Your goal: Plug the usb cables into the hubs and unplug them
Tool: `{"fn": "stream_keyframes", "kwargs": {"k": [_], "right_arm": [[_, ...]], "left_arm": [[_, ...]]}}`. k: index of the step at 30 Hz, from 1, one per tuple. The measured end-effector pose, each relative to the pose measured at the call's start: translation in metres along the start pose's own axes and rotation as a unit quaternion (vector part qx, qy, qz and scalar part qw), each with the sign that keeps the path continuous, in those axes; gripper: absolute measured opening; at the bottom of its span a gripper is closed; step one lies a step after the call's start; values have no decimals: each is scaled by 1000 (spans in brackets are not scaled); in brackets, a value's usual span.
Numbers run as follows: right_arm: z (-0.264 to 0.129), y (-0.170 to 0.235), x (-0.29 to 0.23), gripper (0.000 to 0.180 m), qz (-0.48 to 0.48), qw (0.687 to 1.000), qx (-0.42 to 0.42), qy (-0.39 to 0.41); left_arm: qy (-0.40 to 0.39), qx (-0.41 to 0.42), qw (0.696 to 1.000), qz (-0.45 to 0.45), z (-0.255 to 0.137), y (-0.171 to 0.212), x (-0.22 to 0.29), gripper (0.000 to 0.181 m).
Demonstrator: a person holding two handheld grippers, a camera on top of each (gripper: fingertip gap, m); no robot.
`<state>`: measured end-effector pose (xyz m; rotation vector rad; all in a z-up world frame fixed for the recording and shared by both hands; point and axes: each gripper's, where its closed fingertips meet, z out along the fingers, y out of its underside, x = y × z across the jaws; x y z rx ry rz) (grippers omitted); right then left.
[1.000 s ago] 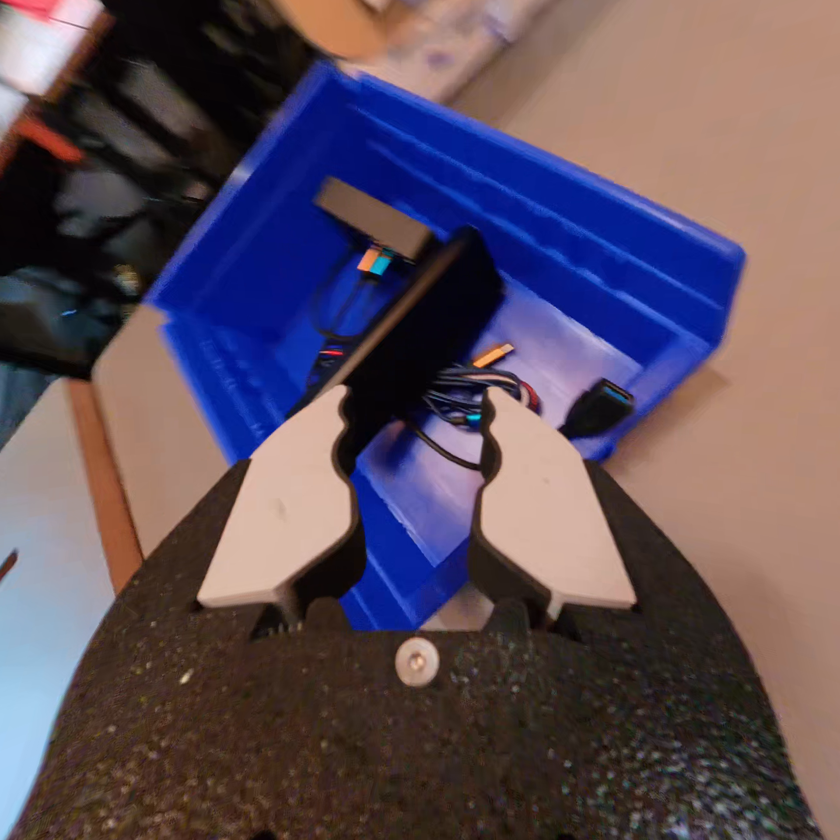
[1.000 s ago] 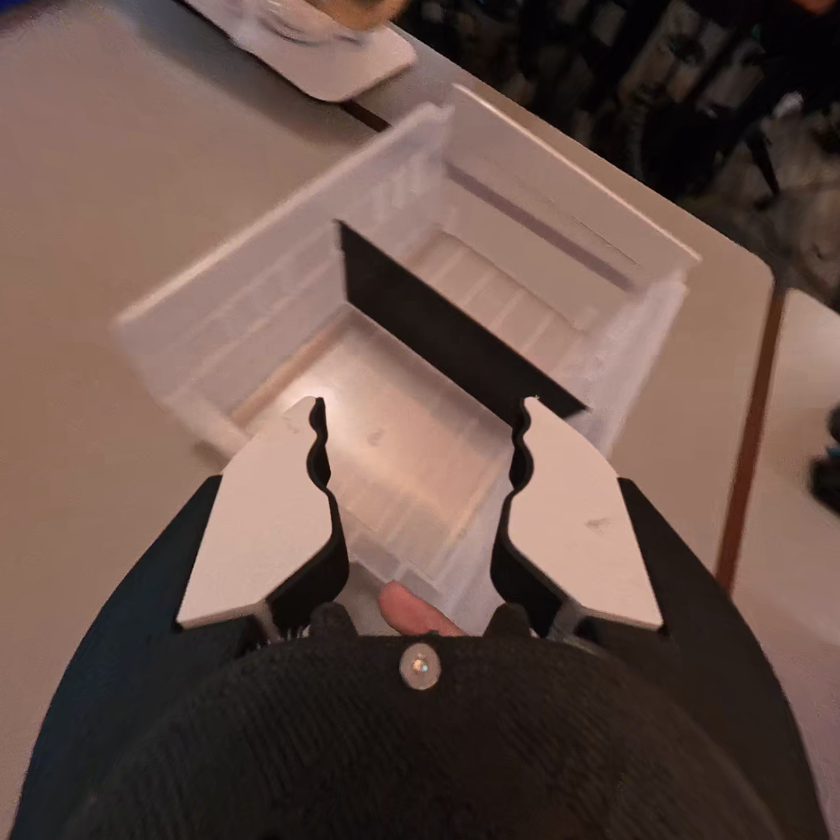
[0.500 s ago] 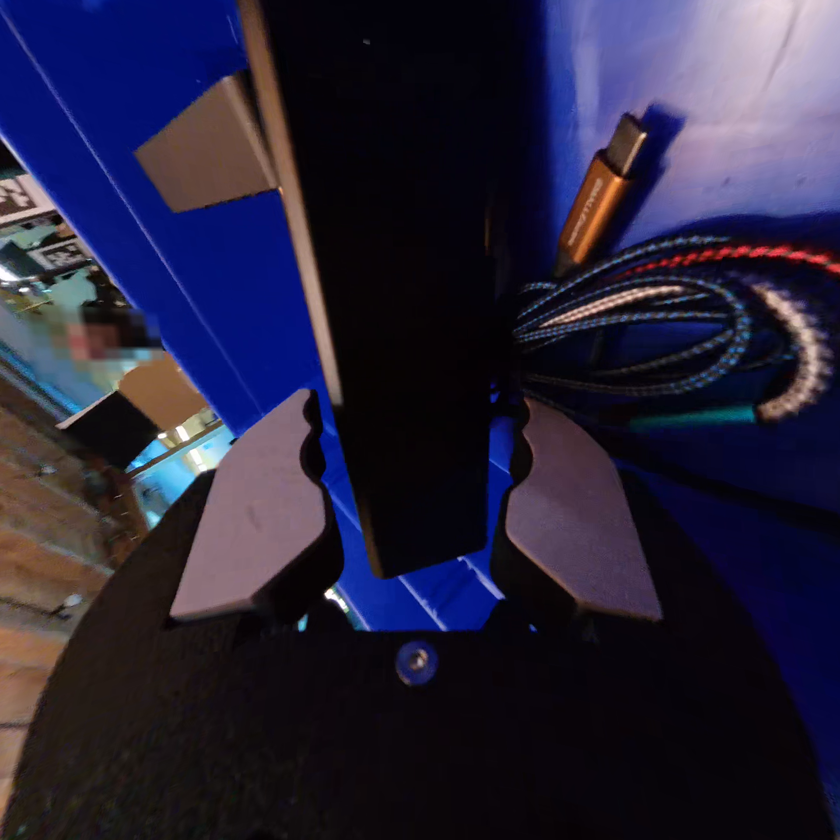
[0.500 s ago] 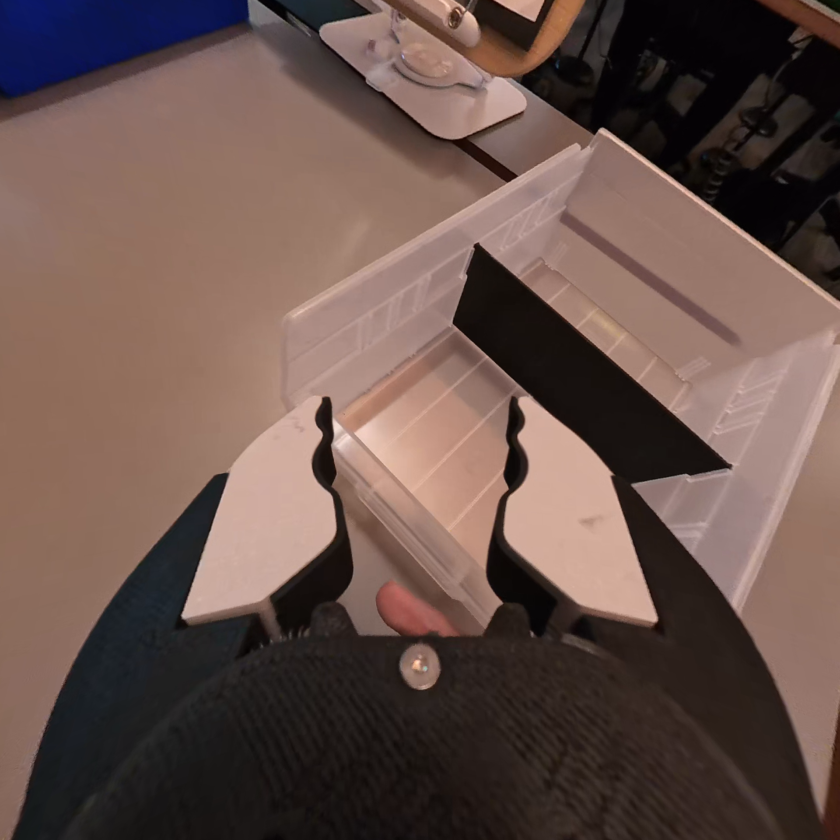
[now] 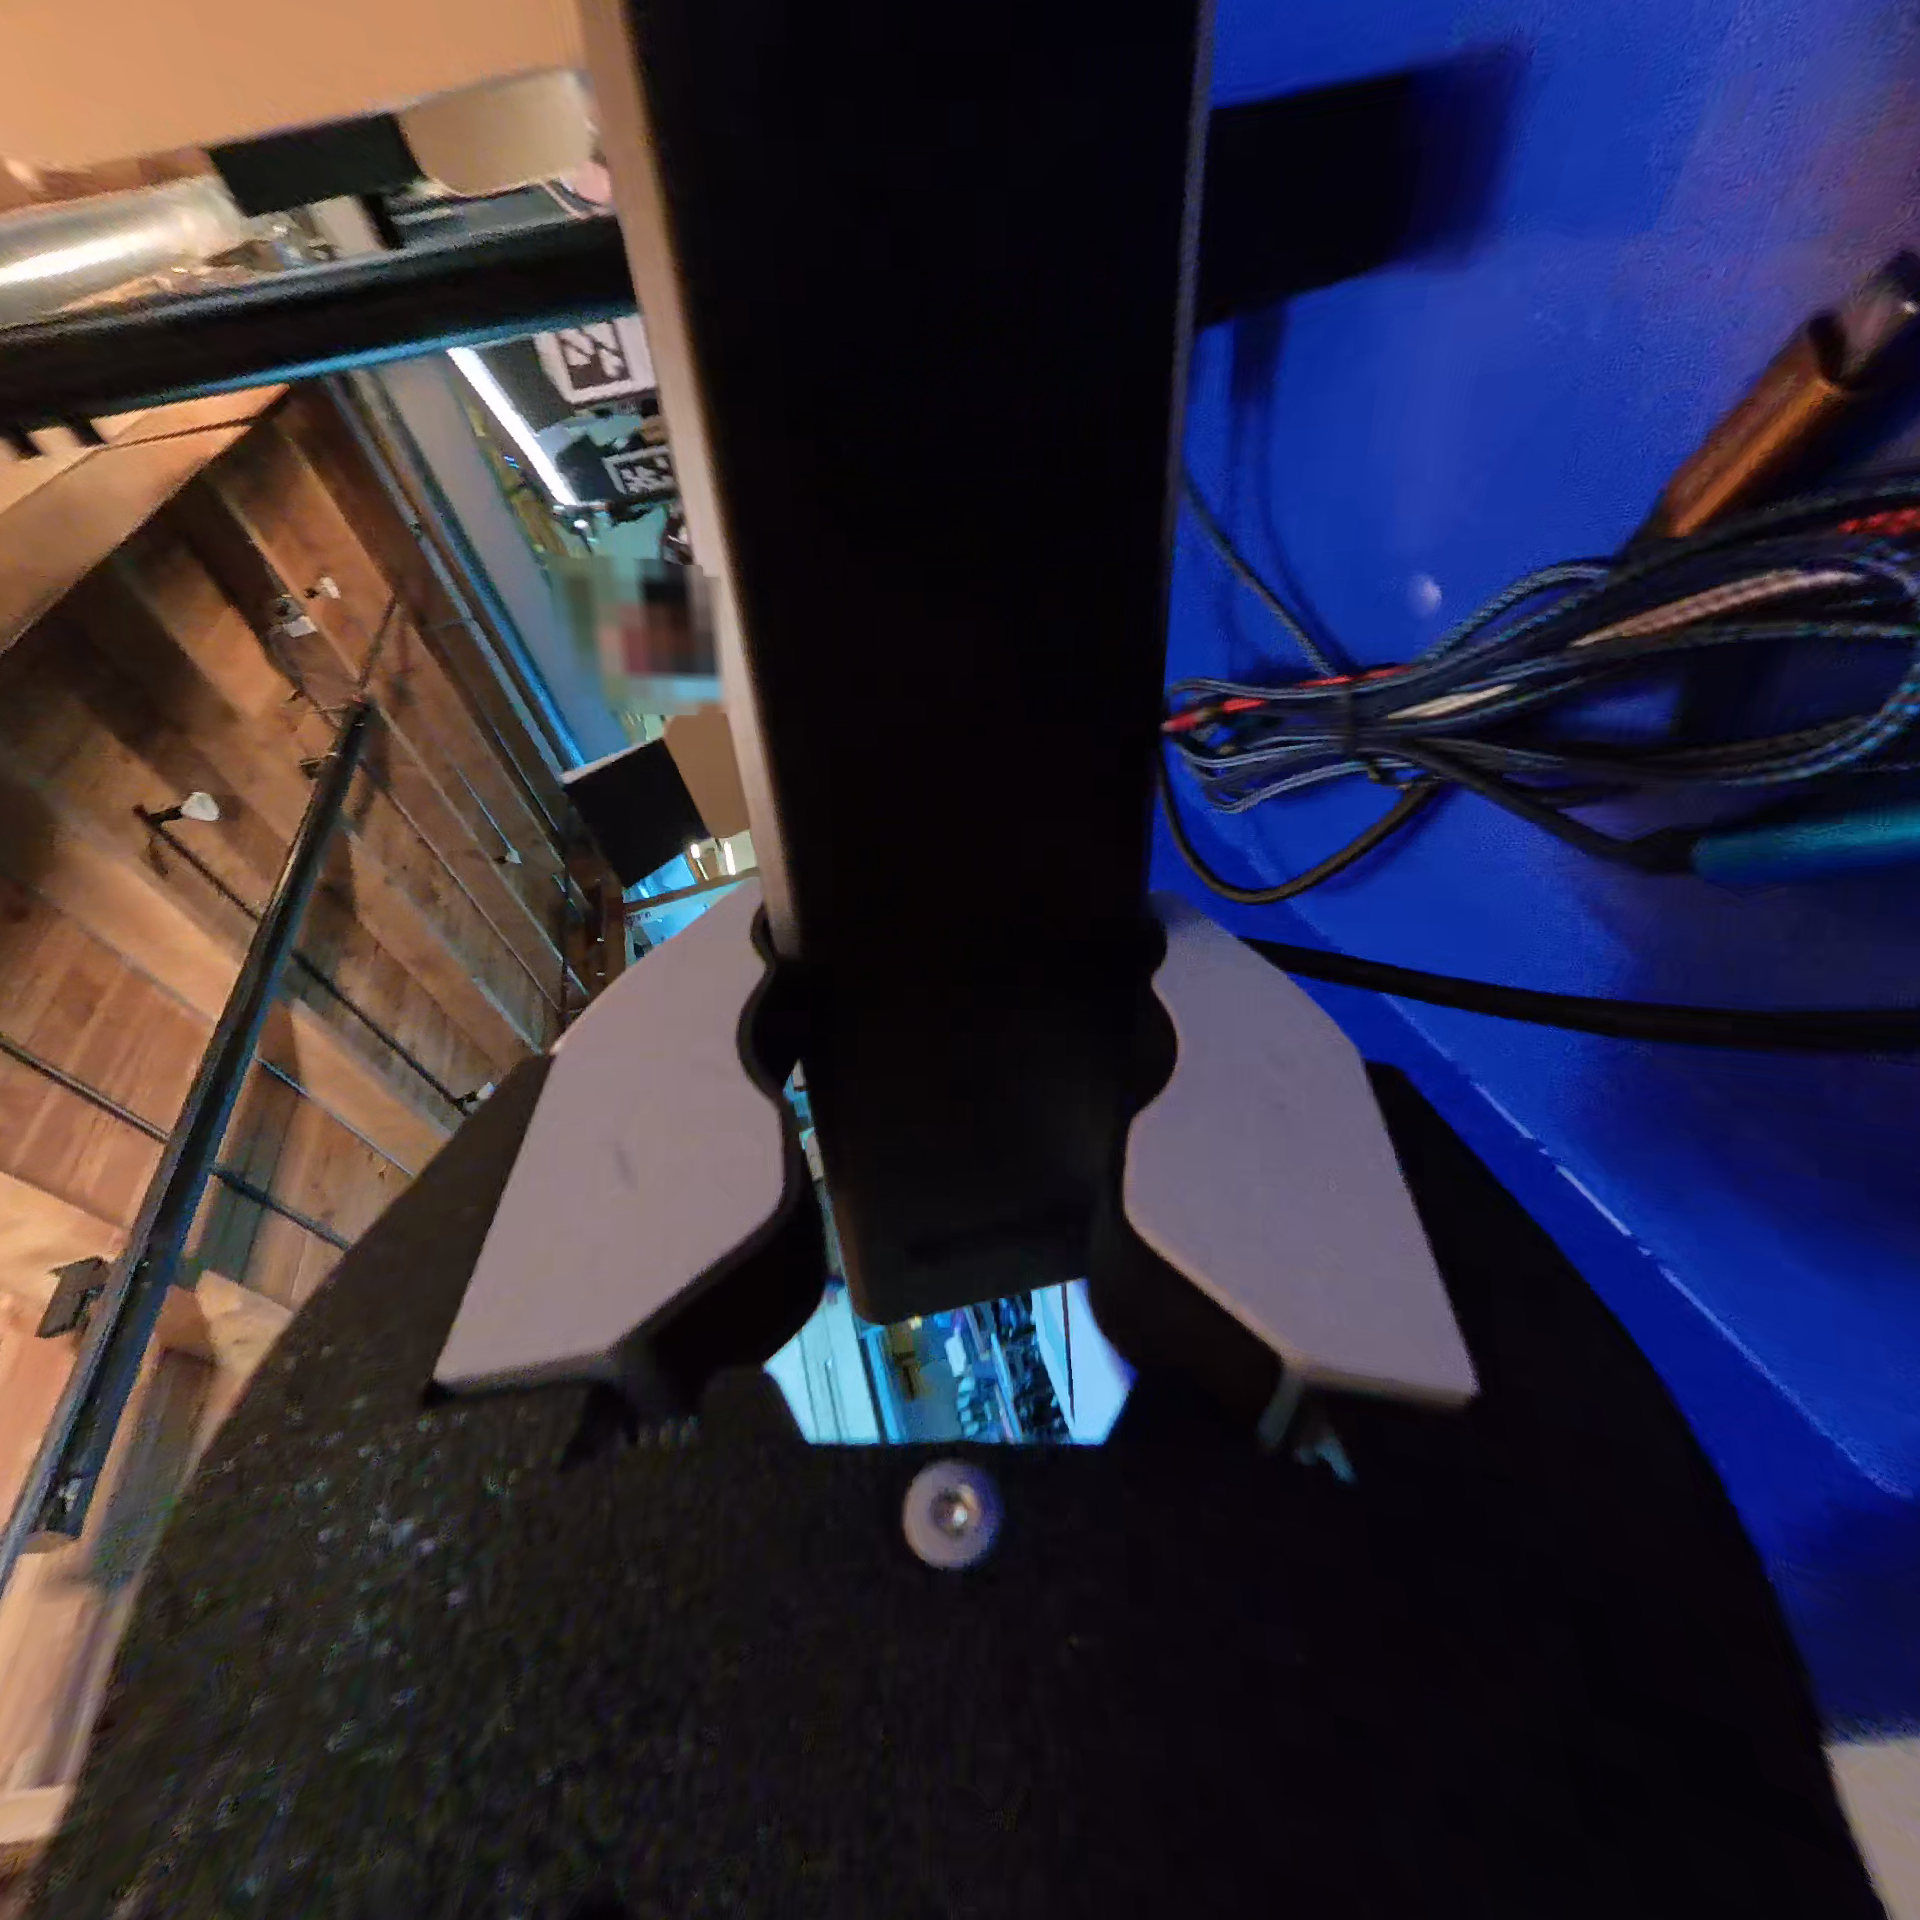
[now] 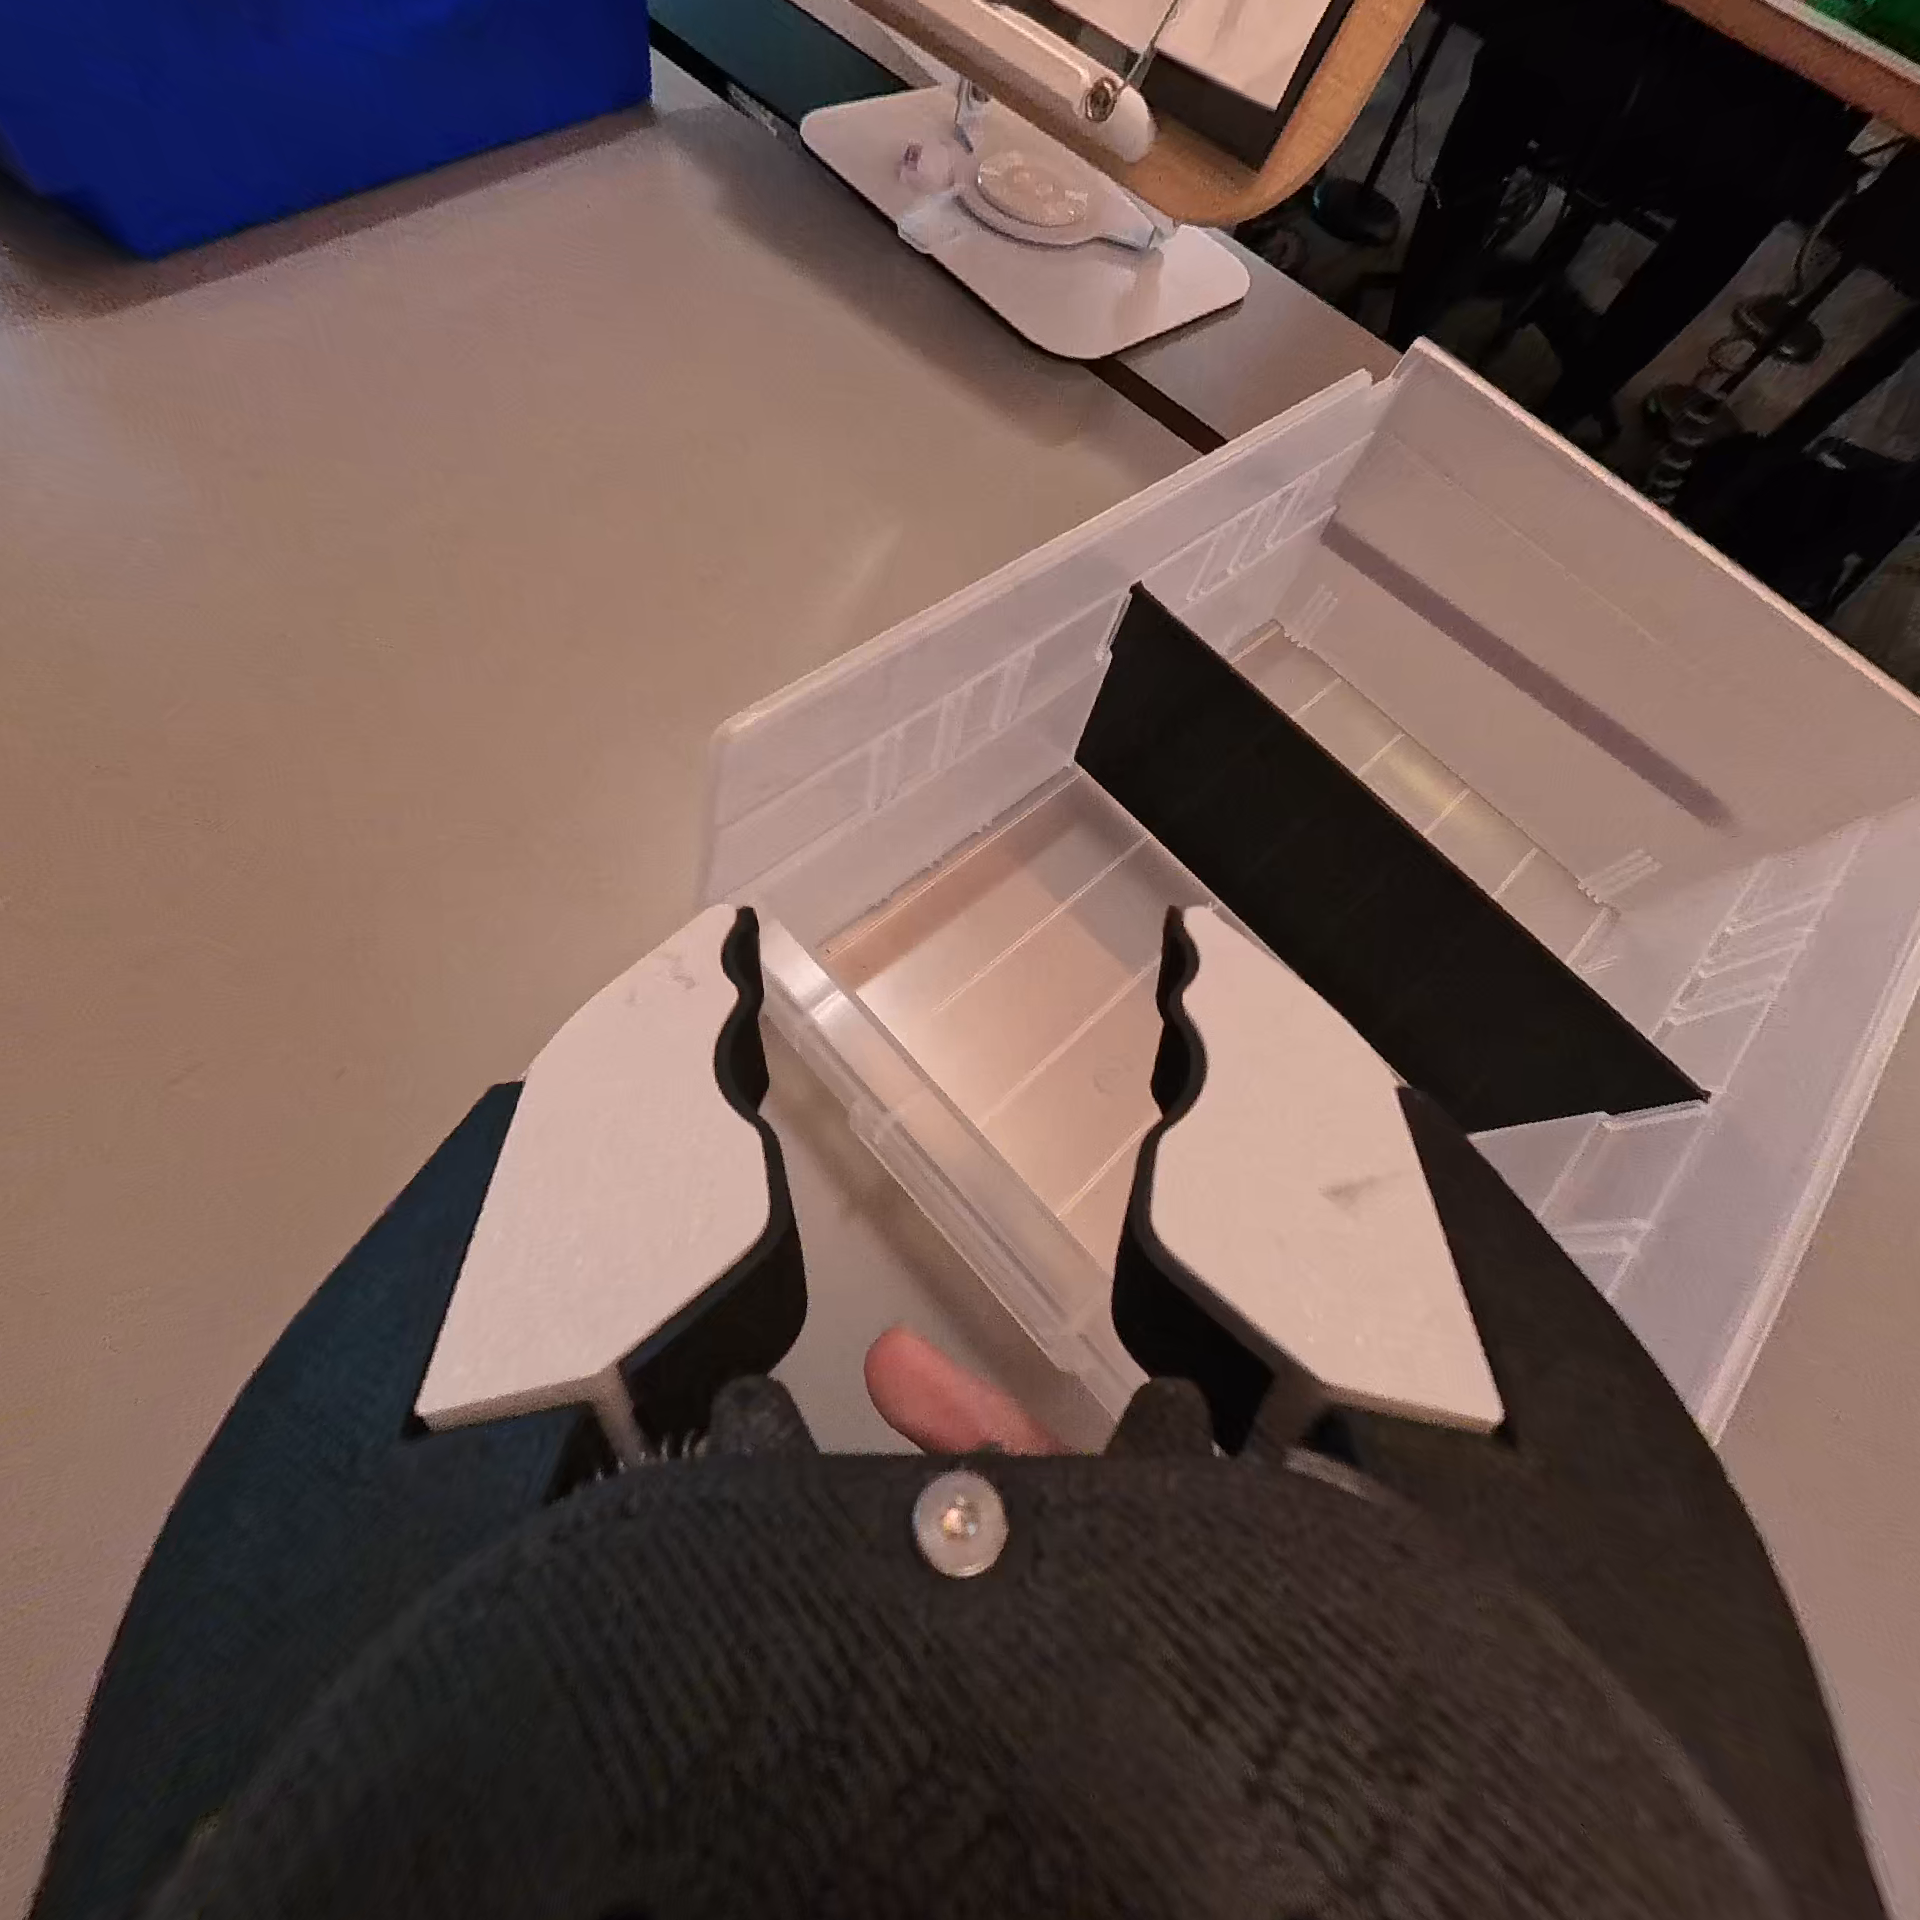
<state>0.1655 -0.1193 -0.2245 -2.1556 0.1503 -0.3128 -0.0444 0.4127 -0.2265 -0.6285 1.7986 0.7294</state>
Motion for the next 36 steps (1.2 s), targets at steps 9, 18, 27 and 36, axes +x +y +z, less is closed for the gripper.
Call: {"fn": "stream_keyframes", "kwargs": {"k": [9, 18, 27, 36], "right_arm": [[9, -19, -26, 74, -10, 999, 26, -32], [-4, -90, -102, 87, -49, 973, 181, -136], [-60, -188, -204, 70, -99, 917, 325, -207], [0, -209, -226, 82, -99, 941, 220, -238]], "left_arm": [[-94, 116, 964, -222, -71, 2, -117, 63], [115, 484, 671, -551, -176, -78, -168, 62], [377, 713, 340, -483, -275, -189, -93, 62], [473, 739, 259, -403, -318, -242, -38, 62]]}}
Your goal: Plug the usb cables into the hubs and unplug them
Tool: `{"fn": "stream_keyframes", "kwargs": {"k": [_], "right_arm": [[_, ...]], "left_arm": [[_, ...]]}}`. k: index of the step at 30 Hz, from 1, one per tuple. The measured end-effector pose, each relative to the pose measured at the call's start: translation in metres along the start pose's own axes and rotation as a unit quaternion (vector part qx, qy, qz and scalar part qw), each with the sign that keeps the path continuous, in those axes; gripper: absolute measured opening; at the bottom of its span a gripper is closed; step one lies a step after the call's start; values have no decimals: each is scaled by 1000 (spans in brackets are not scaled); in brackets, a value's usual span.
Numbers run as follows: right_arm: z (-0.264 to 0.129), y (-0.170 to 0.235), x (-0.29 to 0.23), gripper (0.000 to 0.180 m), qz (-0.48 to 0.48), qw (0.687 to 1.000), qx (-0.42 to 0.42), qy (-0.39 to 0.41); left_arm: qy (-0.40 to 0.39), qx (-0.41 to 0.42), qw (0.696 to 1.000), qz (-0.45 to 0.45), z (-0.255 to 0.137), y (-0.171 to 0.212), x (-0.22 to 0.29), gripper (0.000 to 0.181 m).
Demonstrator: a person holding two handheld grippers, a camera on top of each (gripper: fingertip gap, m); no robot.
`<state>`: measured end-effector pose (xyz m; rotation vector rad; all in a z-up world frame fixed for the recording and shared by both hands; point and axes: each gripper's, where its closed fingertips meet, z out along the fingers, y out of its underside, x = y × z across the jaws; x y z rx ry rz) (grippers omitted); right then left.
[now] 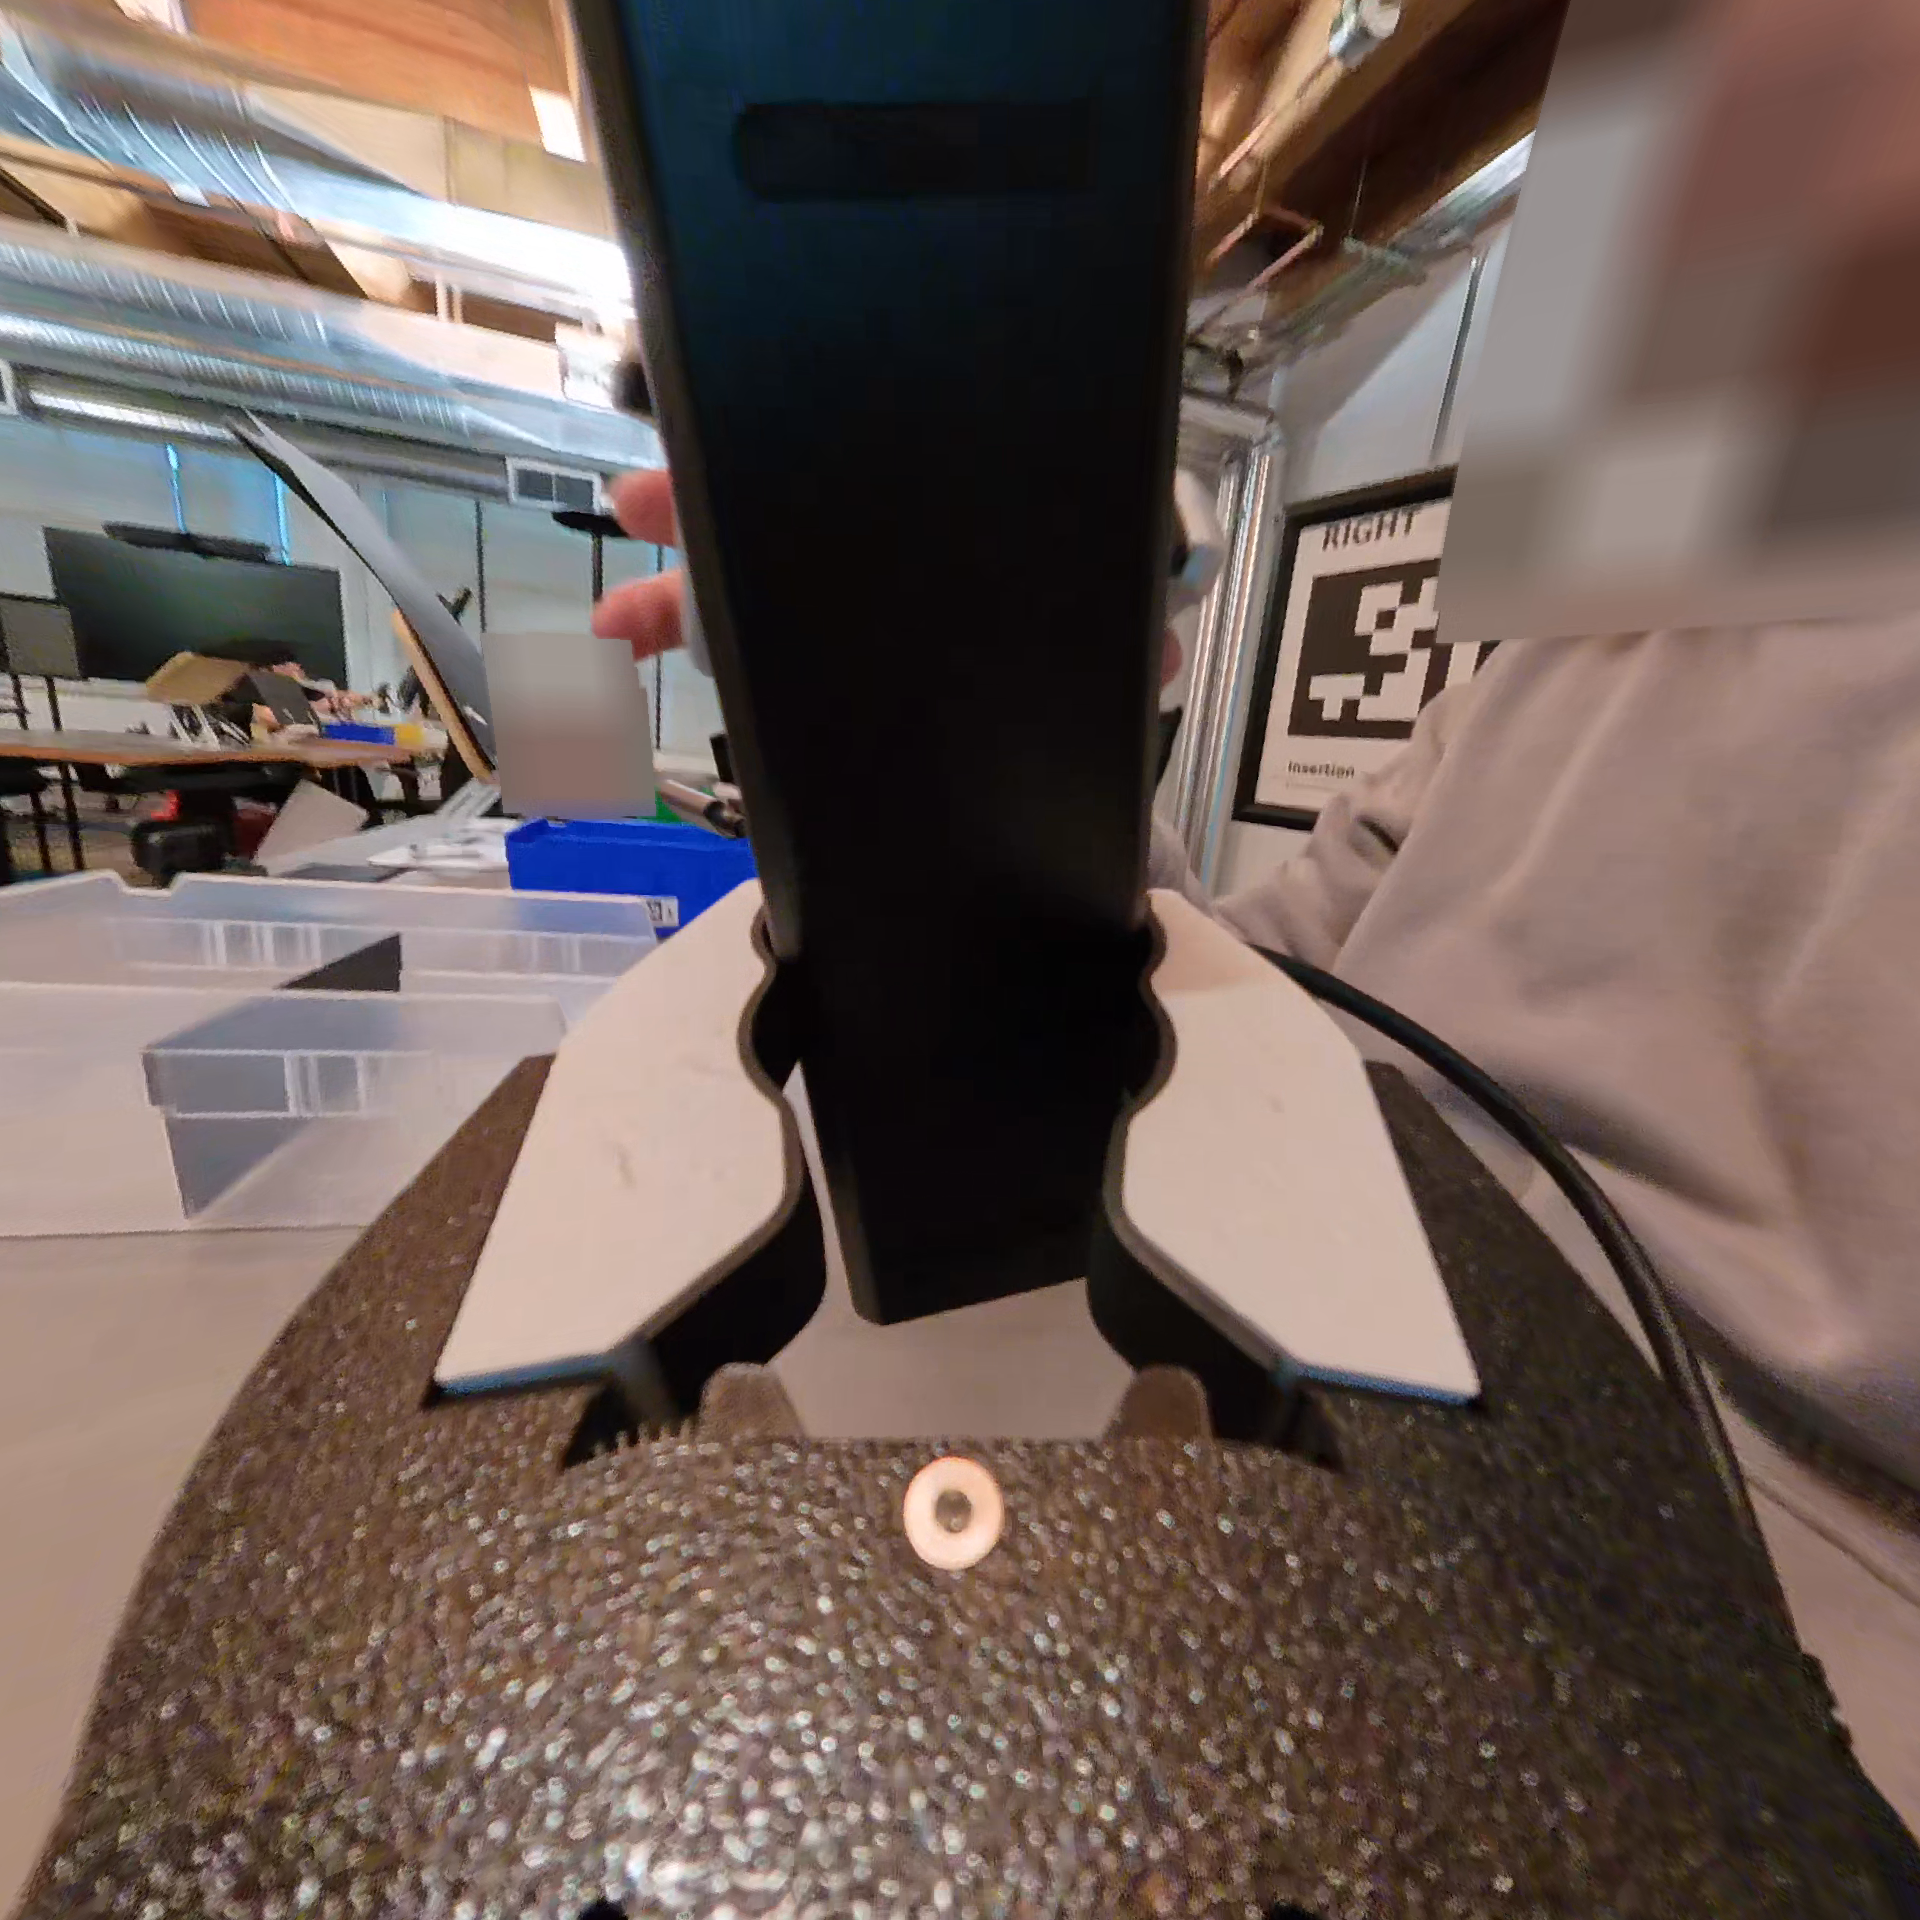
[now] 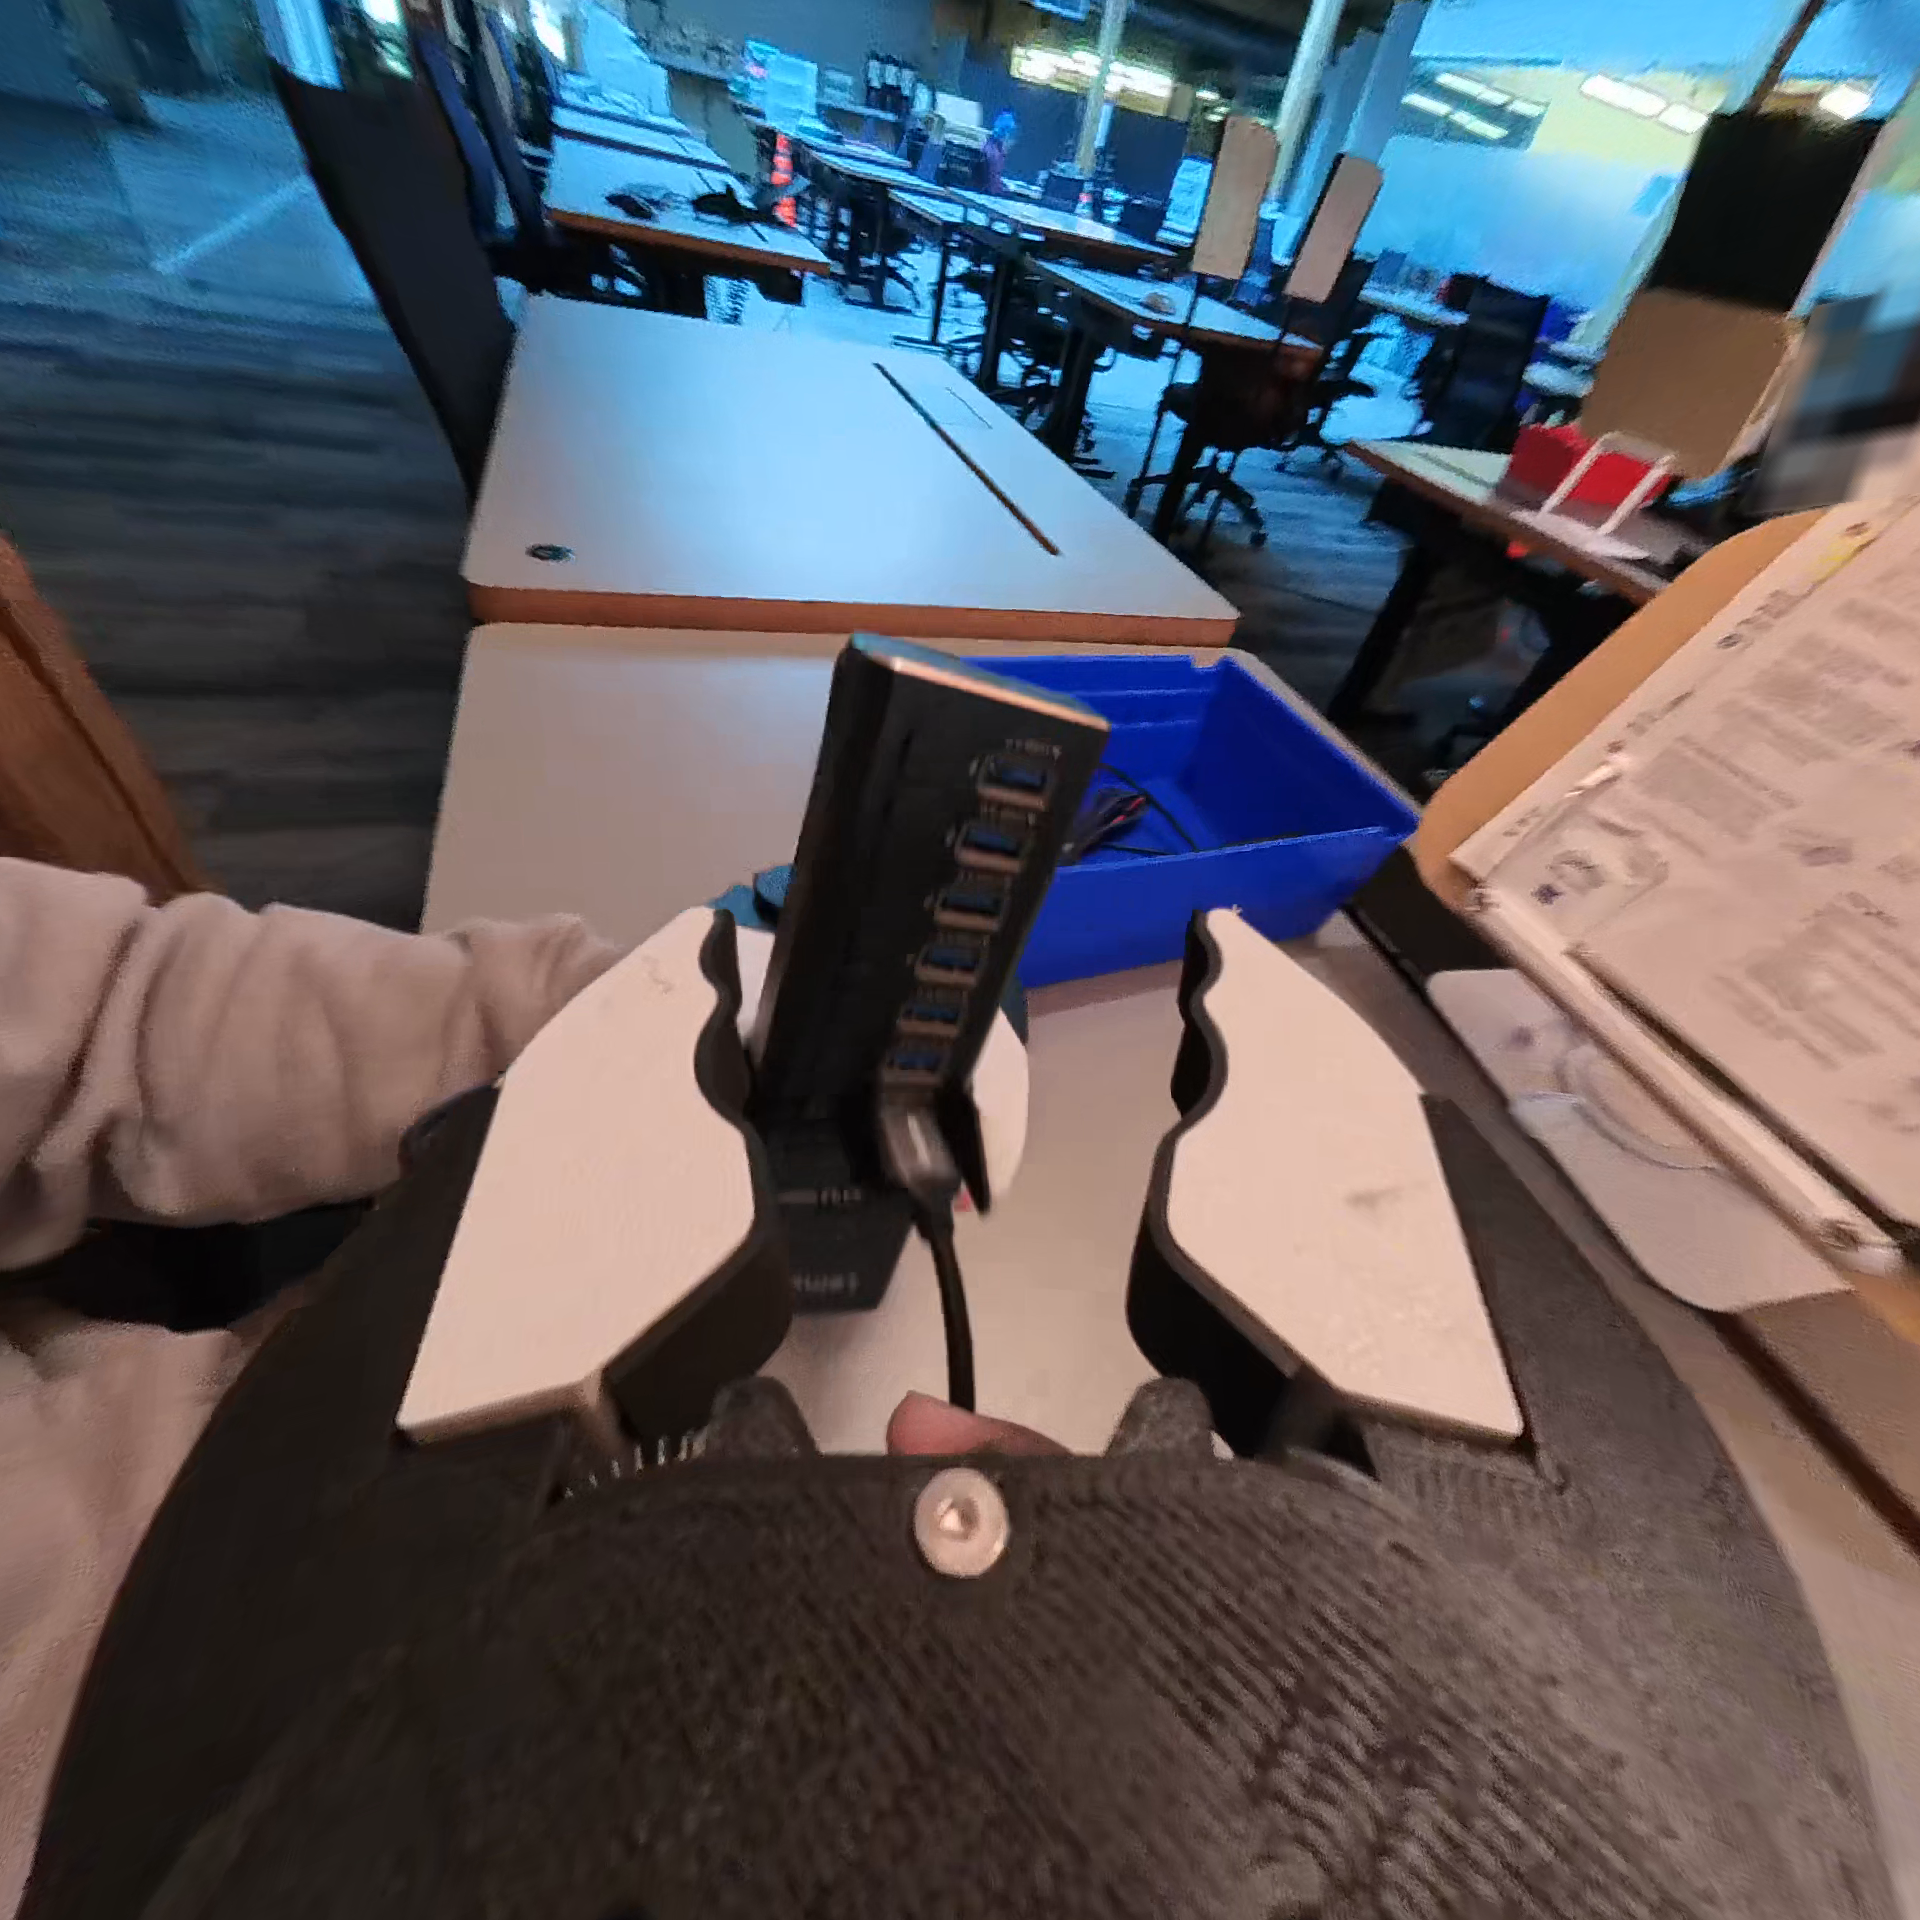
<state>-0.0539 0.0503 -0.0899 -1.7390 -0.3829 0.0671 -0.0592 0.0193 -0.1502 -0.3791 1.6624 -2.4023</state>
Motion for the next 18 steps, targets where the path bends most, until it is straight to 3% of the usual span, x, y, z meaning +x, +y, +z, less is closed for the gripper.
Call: {"fn": "stream_keyframes", "kwargs": {"k": [5, 7, 11, 14, 15, 18], "right_arm": [[30, 28, -1, 89, 34, 997, -39, -50], [32, 30, -14, 67, 14, 995, -28, -96], [28, 34, -18, 65, -33, 993, -27, -107], [21, 29, -10, 65, -118, 991, -16, -64], [18, 24, -5, 64, -142, 989, -5, -45], [5, 3, 6, 64, -217, 974, 66, -1]], "left_arm": [[-22, -56, 998, 11, 6, 23, -5, 62], [-33, -73, 997, 11, 5, 30, -8, 62], [-57, -90, 993, 54, 2, 34, -13, 62], [-111, -39, 991, 63, -2, 19, -26, 67], [-145, -22, 987, 59, -7, 13, -36, 77], [-224, 11, 974, -26, -24, 5, -60, 91]]}}
